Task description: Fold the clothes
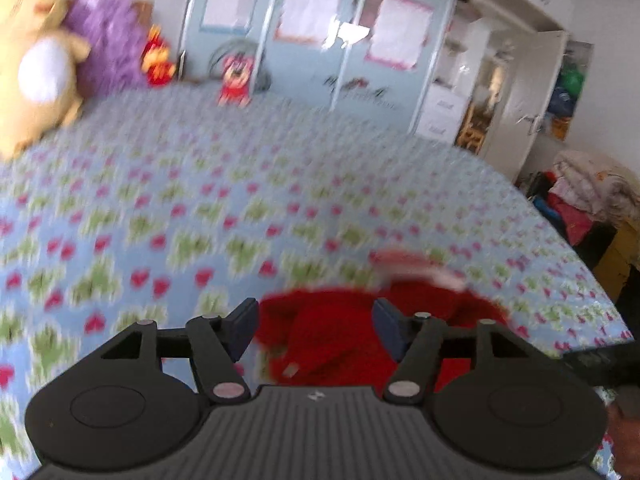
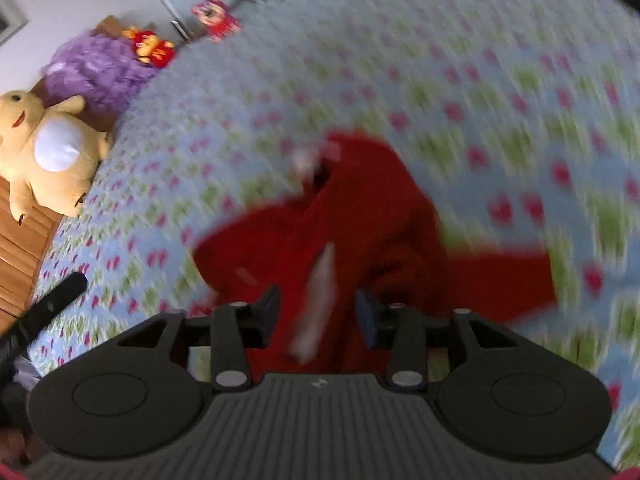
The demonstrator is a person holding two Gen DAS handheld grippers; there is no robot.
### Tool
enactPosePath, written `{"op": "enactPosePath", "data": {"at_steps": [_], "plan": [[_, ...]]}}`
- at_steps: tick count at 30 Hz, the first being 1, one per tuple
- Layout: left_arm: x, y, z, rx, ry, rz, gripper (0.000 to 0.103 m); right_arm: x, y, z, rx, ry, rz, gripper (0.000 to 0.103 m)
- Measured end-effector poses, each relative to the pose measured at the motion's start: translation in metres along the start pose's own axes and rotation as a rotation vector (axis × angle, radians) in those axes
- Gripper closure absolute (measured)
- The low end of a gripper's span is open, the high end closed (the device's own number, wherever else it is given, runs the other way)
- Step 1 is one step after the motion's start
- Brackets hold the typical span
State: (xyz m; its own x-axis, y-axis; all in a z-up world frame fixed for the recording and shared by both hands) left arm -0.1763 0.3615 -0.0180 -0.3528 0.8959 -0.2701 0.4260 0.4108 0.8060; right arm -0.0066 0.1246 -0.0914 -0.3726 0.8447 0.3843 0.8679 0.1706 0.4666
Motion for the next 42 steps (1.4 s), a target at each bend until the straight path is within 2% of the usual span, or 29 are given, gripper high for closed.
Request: {"op": "enactPosePath", "data": {"at_steps": [3, 6, 7, 12, 19, 20, 21, 22, 23, 24, 25, 28, 29, 30, 31, 33, 34, 35, 37, 38, 40, 41, 42], "plan": [[0.01, -0.027, 0.003, 0.057, 0.0, -0.018, 0.033, -0.047, -0.037, -0.006, 0.013, 0.051, 0.106, 0.044], [0.011, -0.054, 0.014, 0.127, -0.026, -0.029, 0.033, -0.071, -0.066, -0.005, 0.02, 0.115, 0.19, 0.042], [0.01, -0.073, 0.025, 0.153, -0.034, -0.029, 0.033, -0.072, -0.072, -0.006, 0.013, 0.138, 0.206, 0.042], [-0.005, -0.107, 0.045, 0.253, -0.07, -0.02, 0.027, -0.043, -0.077, -0.013, -0.028, 0.22, 0.218, 0.028], [-0.006, -0.127, 0.079, 0.327, -0.054, -0.069, 0.028, -0.011, -0.06, 0.011, -0.029, 0.2, 0.196, 0.029], [-0.007, -0.128, 0.082, 0.328, -0.047, -0.057, 0.031, -0.009, -0.056, 0.016, -0.032, 0.195, 0.187, 0.031], [-0.009, -0.127, 0.085, 0.326, -0.044, -0.043, 0.035, -0.006, -0.053, 0.021, -0.025, 0.193, 0.186, 0.042], [-0.013, -0.125, 0.084, 0.318, -0.053, -0.029, 0.053, -0.003, -0.05, 0.026, -0.014, 0.193, 0.187, 0.054], [-0.015, -0.123, 0.081, 0.304, -0.078, -0.027, 0.083, 0.001, -0.047, 0.025, -0.019, 0.195, 0.176, 0.06], [-0.016, -0.121, 0.076, 0.288, -0.092, -0.033, 0.087, 0.005, -0.044, 0.023, -0.03, 0.198, 0.161, 0.073], [-0.017, -0.118, 0.071, 0.272, -0.105, -0.039, 0.088, 0.01, -0.04, 0.02, -0.041, 0.202, 0.145, 0.08], [-0.014, -0.106, 0.05, 0.207, -0.12, -0.027, 0.088, 0.025, -0.032, 0.006, -0.086, 0.231, 0.089, 0.088], [-0.011, -0.101, 0.041, 0.192, -0.131, -0.036, 0.088, 0.029, -0.034, -0.004, -0.109, 0.25, 0.037, 0.09], [-0.007, -0.096, 0.033, 0.18, -0.139, -0.04, 0.086, 0.034, -0.037, -0.014, -0.13, 0.265, -0.021, 0.096], [-0.003, -0.092, 0.025, 0.167, -0.147, -0.043, 0.08, 0.034, -0.045, -0.018, -0.121, 0.25, -0.073, 0.096], [0.004, -0.086, 0.014, 0.142, -0.151, -0.032, 0.061, 0.029, -0.065, -0.022, -0.082, 0.197, -0.173, 0.096], [0.006, -0.087, 0.011, 0.134, -0.139, -0.027, 0.046, 0.021, -0.073, -0.023, -0.07, 0.154, -0.179, 0.095], [0.008, -0.087, 0.009, 0.126, -0.128, -0.021, 0.037, 0.01, -0.08, -0.023, -0.061, 0.105, -0.169, 0.092], [0.011, -0.09, 0.009, 0.123, -0.111, -0.017, 0.036, -0.009, -0.077, -0.035, -0.118, 0.103, -0.084, 0.089], [0.01, -0.092, 0.011, 0.132, -0.113, -0.021, 0.036, -0.017, -0.07, -0.045, -0.166, 0.132, -0.02, 0.082], [0.005, -0.095, 0.014, 0.146, -0.122, -0.044, 0.035, -0.027, -0.049, -0.06, -0.266, 0.15, 0.096, 0.028], [0.001, -0.095, 0.014, 0.149, -0.126, -0.051, 0.035, -0.029, -0.036, -0.064, -0.309, 0.152, 0.134, 0.019], [-0.003, -0.095, 0.015, 0.151, -0.133, -0.053, 0.035, -0.029, -0.022, -0.062, -0.329, 0.155, 0.148, 0.014]]}}
Point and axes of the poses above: each gripper's, at about its wrist camera, not at the fingertips, and z roughly the way its jaws point, x to its left, y to its top, the point moved 5 cm from there along z, roughly the way its jaws point, and after that the axes turned 5 degrees about -y, right-handed, at the moved point
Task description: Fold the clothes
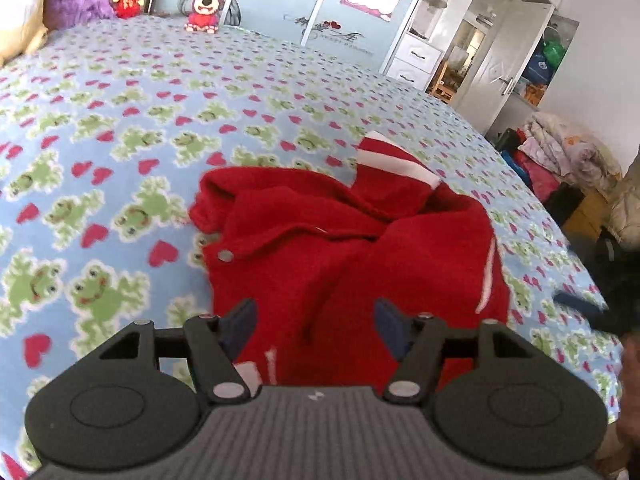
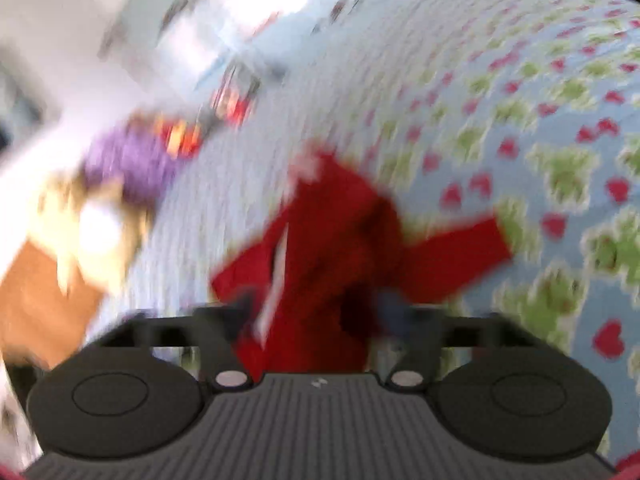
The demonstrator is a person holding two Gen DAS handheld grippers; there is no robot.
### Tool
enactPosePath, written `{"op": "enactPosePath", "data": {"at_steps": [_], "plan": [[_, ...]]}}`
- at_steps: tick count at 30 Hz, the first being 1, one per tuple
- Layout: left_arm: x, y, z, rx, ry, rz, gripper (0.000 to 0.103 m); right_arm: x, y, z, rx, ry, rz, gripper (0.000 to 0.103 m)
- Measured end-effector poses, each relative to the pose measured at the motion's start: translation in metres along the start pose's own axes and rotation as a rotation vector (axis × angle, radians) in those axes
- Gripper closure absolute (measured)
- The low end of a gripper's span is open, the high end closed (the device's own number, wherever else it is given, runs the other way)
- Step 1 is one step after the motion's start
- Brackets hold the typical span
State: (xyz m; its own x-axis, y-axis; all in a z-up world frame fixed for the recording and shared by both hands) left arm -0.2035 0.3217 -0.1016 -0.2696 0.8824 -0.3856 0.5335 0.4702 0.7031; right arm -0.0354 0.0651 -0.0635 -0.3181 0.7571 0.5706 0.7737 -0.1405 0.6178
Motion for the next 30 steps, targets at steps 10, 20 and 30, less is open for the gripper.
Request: {"op": "enactPosePath", "data": {"at_steps": [10, 20, 30], "plan": [[0.011, 0.018, -0.027, -0.046, 0.035, -0.04, 0.033, 0.027, -0.005, 0.128, 0.22, -0.054, -0.015, 0.079], [-0.048, 0.045, -0.027, -0.085, -0.157, 0.027, 0.022, 0.07, -0.178, 0.012, 0.227, 0.157, -0.532, 0.083], [-0.073, 0.033, 0.071, 0.128, -0.037, 0.079, 0.057, 0.047, -0.138, -0.033, 0.146, 0.162, -0.363, 0.043]]}}
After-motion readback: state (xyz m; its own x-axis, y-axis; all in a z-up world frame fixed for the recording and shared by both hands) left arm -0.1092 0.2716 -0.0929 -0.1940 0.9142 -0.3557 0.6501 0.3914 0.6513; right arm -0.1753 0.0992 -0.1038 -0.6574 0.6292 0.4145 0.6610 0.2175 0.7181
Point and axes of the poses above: each gripper's, at about its wrist camera, not at the fingertips, and z roughly the way its jaws point, x to its left, y to its top, the point moved 5 cm from there along z, roughly the way its jaws point, and after that the axes turned 5 degrees about -y, right-handed, at the moved point
